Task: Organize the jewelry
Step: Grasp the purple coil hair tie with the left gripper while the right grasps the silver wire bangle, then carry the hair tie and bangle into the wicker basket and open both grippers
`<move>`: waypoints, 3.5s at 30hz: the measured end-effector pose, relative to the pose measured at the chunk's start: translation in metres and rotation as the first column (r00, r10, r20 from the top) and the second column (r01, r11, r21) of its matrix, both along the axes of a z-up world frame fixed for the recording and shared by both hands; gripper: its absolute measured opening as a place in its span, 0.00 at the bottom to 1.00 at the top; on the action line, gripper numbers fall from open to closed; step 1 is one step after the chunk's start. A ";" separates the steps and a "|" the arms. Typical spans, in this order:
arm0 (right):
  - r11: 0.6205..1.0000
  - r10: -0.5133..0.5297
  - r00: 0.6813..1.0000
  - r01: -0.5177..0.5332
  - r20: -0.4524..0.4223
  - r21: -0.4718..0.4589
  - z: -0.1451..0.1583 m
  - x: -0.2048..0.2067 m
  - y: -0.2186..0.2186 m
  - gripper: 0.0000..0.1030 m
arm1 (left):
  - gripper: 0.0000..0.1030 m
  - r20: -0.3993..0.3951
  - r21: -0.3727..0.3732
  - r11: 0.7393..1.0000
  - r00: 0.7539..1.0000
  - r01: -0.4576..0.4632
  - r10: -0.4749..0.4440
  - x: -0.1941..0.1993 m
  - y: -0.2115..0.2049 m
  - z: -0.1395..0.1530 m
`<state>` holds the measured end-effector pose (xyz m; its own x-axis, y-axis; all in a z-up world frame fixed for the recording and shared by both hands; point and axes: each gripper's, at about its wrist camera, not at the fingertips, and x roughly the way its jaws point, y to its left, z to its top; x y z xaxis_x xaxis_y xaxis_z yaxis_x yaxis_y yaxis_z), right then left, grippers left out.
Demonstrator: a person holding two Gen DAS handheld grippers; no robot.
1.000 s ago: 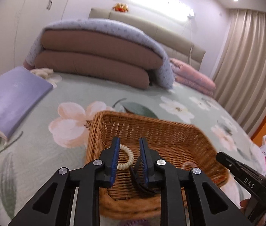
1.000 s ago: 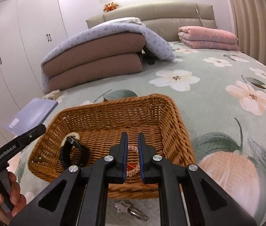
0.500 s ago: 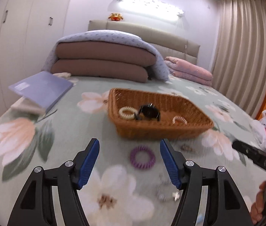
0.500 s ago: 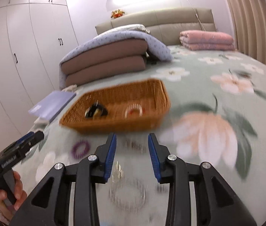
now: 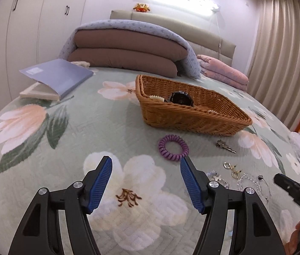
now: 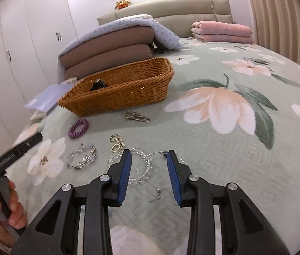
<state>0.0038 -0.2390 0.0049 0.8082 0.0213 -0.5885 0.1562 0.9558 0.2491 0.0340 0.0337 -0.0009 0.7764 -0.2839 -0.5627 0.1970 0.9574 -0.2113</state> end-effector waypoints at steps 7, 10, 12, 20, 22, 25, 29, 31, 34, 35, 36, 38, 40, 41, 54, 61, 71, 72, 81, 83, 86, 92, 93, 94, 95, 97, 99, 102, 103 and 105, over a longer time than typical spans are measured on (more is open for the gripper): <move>0.995 -0.043 0.997 0.049 -0.070 0.089 -0.009 0.001 -0.044 0.36 | 0.66 -0.049 -0.025 1.000 0.999 -0.006 0.004 0.010 0.002 -0.003; 0.997 0.003 0.992 0.006 -0.129 0.072 -0.017 0.017 -0.037 0.36 | 0.66 -0.089 -0.034 0.999 0.996 0.007 -0.010 0.022 -0.002 -0.003; 0.999 0.017 0.988 -0.011 -0.154 0.040 -0.017 0.026 -0.028 0.36 | 0.66 -0.117 -0.041 0.999 0.993 0.016 -0.021 0.033 -0.008 -0.001; 0.997 0.064 0.972 -0.074 -0.227 -0.037 -0.027 0.053 -0.007 0.36 | 0.55 -0.253 0.012 0.998 0.966 0.063 -0.058 0.085 -0.040 -0.017; 0.996 0.073 0.974 -0.080 -0.215 -0.026 -0.028 0.051 -0.008 0.36 | 0.54 -0.286 0.014 0.998 0.956 0.063 -0.057 0.095 -0.043 -0.024; 0.997 0.074 0.975 -0.080 -0.212 -0.018 -0.029 0.053 -0.010 0.36 | 0.52 -0.265 0.033 0.997 0.962 0.071 -0.060 0.096 -0.049 -0.025; 0.994 0.065 0.973 -0.082 -0.222 -0.066 -0.029 0.061 -0.002 0.35 | 0.35 -0.256 0.080 0.994 0.965 0.071 -0.048 0.097 -0.057 -0.026; 0.994 0.071 0.974 -0.087 -0.216 -0.068 -0.029 0.061 0.000 0.26 | 0.24 -0.248 0.077 0.994 0.967 0.072 -0.050 0.097 -0.057 -0.026; 0.996 0.068 0.977 -0.079 -0.203 -0.051 -0.029 0.060 -0.004 0.13 | 0.13 -0.244 0.048 0.996 0.968 0.080 -0.066 0.097 -0.053 -0.027; 0.996 0.067 0.979 -0.076 -0.195 -0.041 -0.029 0.058 -0.006 0.12 | 0.12 -0.239 0.039 0.996 0.969 0.082 -0.070 0.097 -0.052 -0.027; 0.997 0.067 0.980 -0.074 -0.186 -0.030 -0.029 0.057 -0.008 0.12 | 0.12 -0.235 0.030 0.996 0.969 0.085 -0.076 0.096 -0.050 -0.027; 0.997 0.066 0.982 -0.071 -0.179 -0.022 -0.028 0.055 -0.009 0.12 | 0.11 -0.228 0.014 0.996 0.970 0.088 -0.083 0.094 -0.048 -0.027; 0.998 0.060 0.985 -0.064 -0.162 -0.017 -0.027 0.052 -0.010 0.12 | 0.11 -0.216 -0.020 0.995 0.971 0.097 -0.099 0.092 -0.044 -0.026; 0.998 0.059 0.987 -0.061 -0.153 -0.013 -0.026 0.050 -0.011 0.12 | 0.11 -0.207 -0.036 0.994 0.973 0.101 -0.106 0.089 -0.042 -0.025; 1.000 -0.010 0.998 0.010 0.055 0.005 0.020 0.024 -0.022 0.12 | 0.11 0.048 -0.053 0.993 0.993 0.110 -0.107 0.048 -0.038 0.015; 1.000 0.008 0.992 -0.008 0.129 0.005 0.069 0.057 -0.018 0.12 | 0.11 0.093 -0.068 0.992 0.990 0.111 -0.104 0.057 -0.033 0.065; 0.999 -0.001 0.984 -0.009 0.179 0.053 0.088 0.182 -0.017 0.12 | 0.11 0.057 -0.076 0.995 0.997 0.063 -0.058 0.147 -0.054 0.068; 0.999 -0.002 0.985 -0.007 0.173 0.048 0.085 0.191 -0.017 0.12 | 0.11 0.050 -0.077 0.995 0.997 0.058 -0.054 0.154 -0.057 0.061; 0.998 0.046 0.998 -0.048 0.045 0.050 0.034 0.228 -0.005 0.12 | 0.11 -0.011 -0.060 0.998 1.000 0.025 -0.026 0.178 -0.050 0.025; 0.999 0.030 0.998 -0.031 0.053 0.032 0.035 0.224 -0.005 0.12 | 0.11 0.012 -0.042 0.999 0.999 0.030 -0.030 0.173 -0.054 0.027; 1.000 0.009 0.998 -0.010 0.067 0.003 0.038 0.216 -0.003 0.13 | 0.16 0.015 -0.030 0.999 0.999 0.040 -0.039 0.169 -0.058 0.026; 0.999 0.023 0.997 -0.024 0.075 0.022 0.038 0.212 -0.005 0.13 | 0.30 0.031 -0.064 0.997 0.998 0.050 -0.048 0.165 -0.051 0.029; 0.999 0.024 0.996 -0.026 0.083 0.022 0.039 0.210 -0.005 0.13 | 0.33 0.039 -0.064 0.997 0.998 0.048 -0.045 0.162 -0.051 0.031; 1.000 0.023 0.996 -0.025 0.091 0.017 0.040 0.209 -0.005 0.13 | 0.41 0.052 -0.066 0.997 0.998 0.049 -0.046 0.159 -0.051 0.033; 1.000 0.024 0.995 -0.025 0.097 0.013 0.042 0.208 -0.004 0.13 | 0.50 0.065 -0.064 0.997 0.997 0.048 -0.044 0.156 -0.051 0.035; 1.000 0.027 0.993 -0.028 0.114 0.005 0.046 0.203 -0.003 0.13 | 0.57 0.102 -0.040 0.999 0.995 0.016 -0.012 0.148 -0.051 0.039; 0.999 0.033 0.991 -0.034 0.132 0.007 0.052 0.196 -0.001 0.14 | 0.58 0.130 -0.022 1.000 0.992 0.008 -0.005 0.139 -0.050 0.044; 0.999 0.029 0.988 -0.036 0.151 0.040 0.064 0.179 -0.002 0.23 | 0.61 0.152 -0.023 0.999 0.988 0.027 -0.023 0.121 -0.048 0.056; 0.998 0.033 0.987 -0.041 0.158 0.052 0.067 0.172 -0.002 0.31 | 0.61 0.163 -0.022 0.999 0.986 0.035 -0.031 0.113 -0.047 0.062; 0.998 0.041 0.984 -0.049 0.174 0.046 0.076 0.150 0.000 0.33 | 0.61 0.187 -0.018 0.999 0.981 0.048 -0.044 0.096 -0.046 0.074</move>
